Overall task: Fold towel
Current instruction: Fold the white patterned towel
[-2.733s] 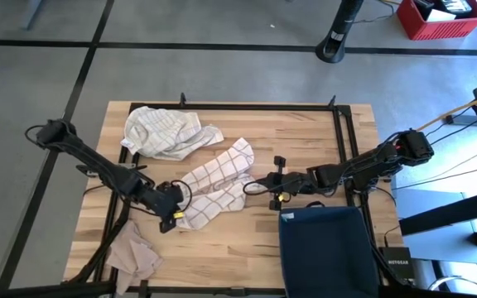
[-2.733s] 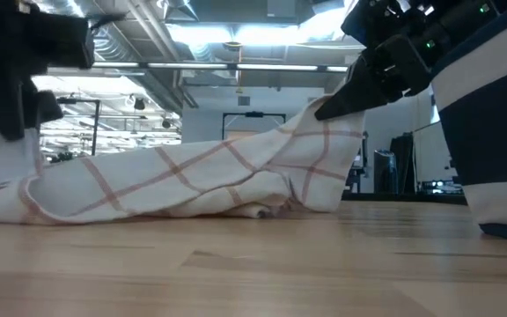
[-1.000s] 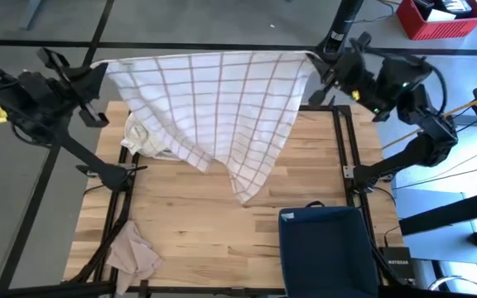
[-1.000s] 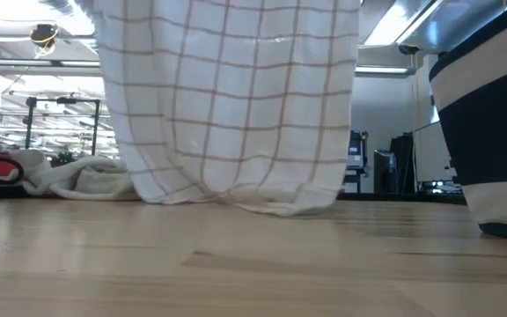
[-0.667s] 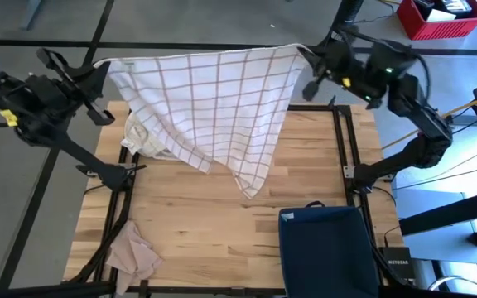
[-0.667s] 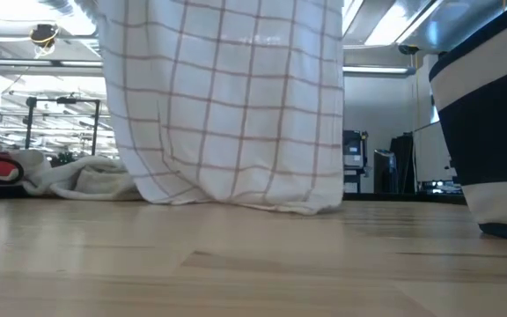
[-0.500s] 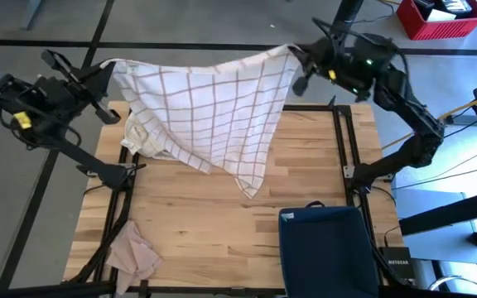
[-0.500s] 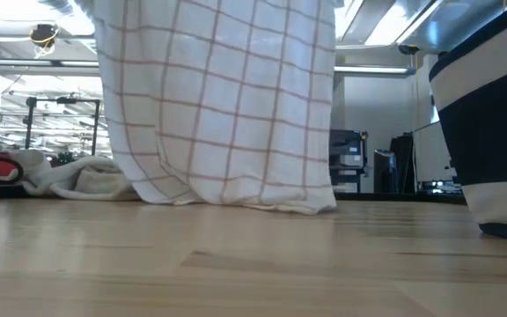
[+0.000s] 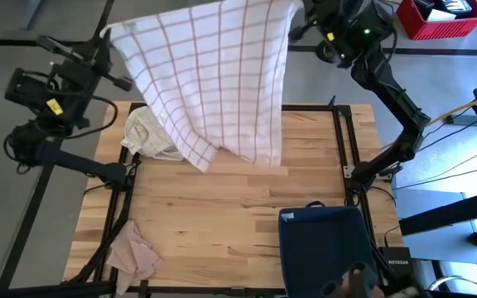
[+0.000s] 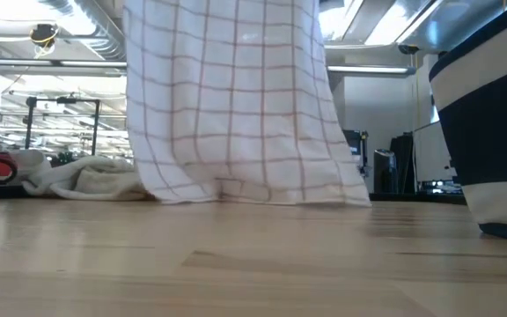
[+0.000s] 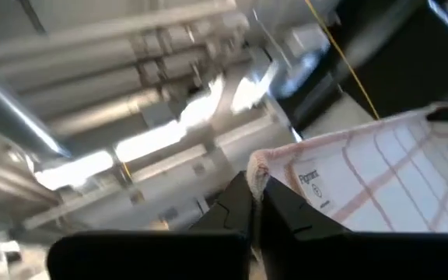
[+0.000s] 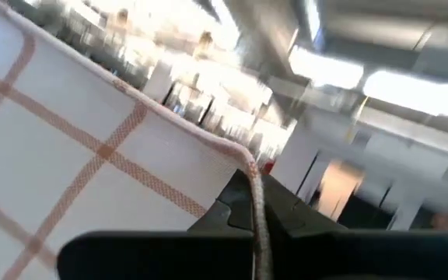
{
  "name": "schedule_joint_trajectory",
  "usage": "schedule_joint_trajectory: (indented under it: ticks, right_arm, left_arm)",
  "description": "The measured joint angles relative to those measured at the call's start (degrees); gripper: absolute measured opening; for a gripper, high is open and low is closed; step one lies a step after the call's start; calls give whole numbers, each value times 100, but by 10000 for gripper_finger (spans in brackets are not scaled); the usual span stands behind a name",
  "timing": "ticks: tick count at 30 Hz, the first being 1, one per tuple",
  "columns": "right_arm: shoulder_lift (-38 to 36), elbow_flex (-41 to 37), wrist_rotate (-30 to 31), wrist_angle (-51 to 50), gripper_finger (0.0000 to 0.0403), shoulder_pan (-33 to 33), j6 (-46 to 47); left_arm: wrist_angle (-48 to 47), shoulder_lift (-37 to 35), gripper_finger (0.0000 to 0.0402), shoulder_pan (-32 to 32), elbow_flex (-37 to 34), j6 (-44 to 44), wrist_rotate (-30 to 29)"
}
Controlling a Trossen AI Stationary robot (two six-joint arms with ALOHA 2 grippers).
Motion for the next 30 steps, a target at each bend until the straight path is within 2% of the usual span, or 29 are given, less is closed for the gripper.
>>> schedule_joint_trajectory:
  ticks: [4, 8, 10, 14, 17, 19, 23, 30]
  right_arm:
    - [3, 118, -207, 1010, 1, 20, -364]
    - [5, 793, -207, 475, 1, 297, -352]
    - [3, 1229, -96, -166, 1, 530, -348]
    - [-4, 2038, 462, -1585, 1, 1181, -374]
    - [-238, 2009, 1088, -2197, 1, 1764, -473]
    - [-384, 1958, 1529, -2614, 1, 2167, -611]
    - [-531, 1960, 2286, -3757, 1, 3006, -227]
    - [-400, 1955, 2440, -5807, 1, 4220, 1410]
  left_arm:
    - [545, 294, 1, 247, 259, 208, 699]
    - [284, 500, 1, 214, 877, -288, 1111]
    - [-510, 575, 1, 121, 1404, -825, 1144]
    - [-2742, 748, 0, -102, 2559, -2277, 1152]
    - [-4212, 899, 0, -291, 3284, -3240, 1222]
    - [-4940, 954, 0, -418, 3613, -4004, 1541]
    - [-5834, 936, 0, -610, 3812, -5220, 2256]
    - [-7841, 893, 0, -920, 3811, -6838, 2949]
